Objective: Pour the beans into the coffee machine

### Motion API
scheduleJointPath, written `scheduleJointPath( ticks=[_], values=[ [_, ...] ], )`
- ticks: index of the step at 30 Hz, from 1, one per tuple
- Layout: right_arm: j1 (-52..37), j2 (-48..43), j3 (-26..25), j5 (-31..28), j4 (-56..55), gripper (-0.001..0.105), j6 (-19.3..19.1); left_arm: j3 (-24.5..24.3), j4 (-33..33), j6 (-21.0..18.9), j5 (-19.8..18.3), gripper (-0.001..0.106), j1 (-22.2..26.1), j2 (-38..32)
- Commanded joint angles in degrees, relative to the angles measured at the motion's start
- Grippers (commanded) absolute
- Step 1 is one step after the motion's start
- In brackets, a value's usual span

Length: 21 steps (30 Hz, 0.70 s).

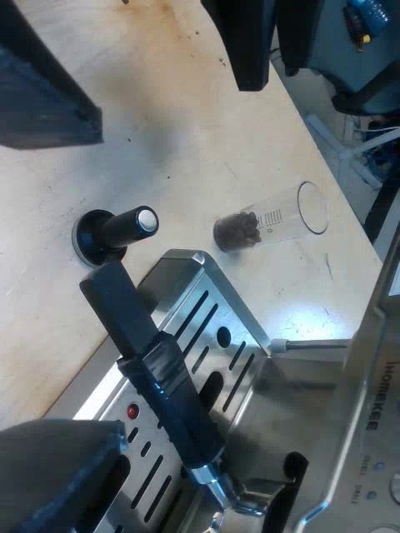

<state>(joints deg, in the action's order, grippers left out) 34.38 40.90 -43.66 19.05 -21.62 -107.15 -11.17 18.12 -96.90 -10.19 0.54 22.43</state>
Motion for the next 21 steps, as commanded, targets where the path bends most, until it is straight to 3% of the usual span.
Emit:
scheduleJointPath(
  ticks=[1, 5, 15, 17, 21],
  values=[
    [-0.01, -0.21, -0.68, 0.39, 0.85, 0.068, -0.65, 1.92, -3.93, -0.13, 0.51, 0.09, -0.18, 0.05],
    [-0.01, -0.21, -0.68, 0.39, 0.85, 0.068, -0.65, 5.35, -9.95, -0.6, 0.51, 0.09, -0.18, 0.05],
    [-0.01, -0.21, -0.68, 0.39, 0.85, 0.068, -0.65, 5.55, -17.09, -1.12, 0.51, 0.09, -0.18, 5.68],
    [-0.01, -0.21, -0.68, 0.39, 0.85, 0.068, -0.65, 5.55, -23.52, -1.12, 0.51, 0.09, -0.18, 12.04],
    [-0.01, -0.21, -0.68, 0.39, 0.85, 0.068, -0.65, 5.55, -28.8, -1.12, 0.51, 0.09, -0.18, 18.85]
  ],
)
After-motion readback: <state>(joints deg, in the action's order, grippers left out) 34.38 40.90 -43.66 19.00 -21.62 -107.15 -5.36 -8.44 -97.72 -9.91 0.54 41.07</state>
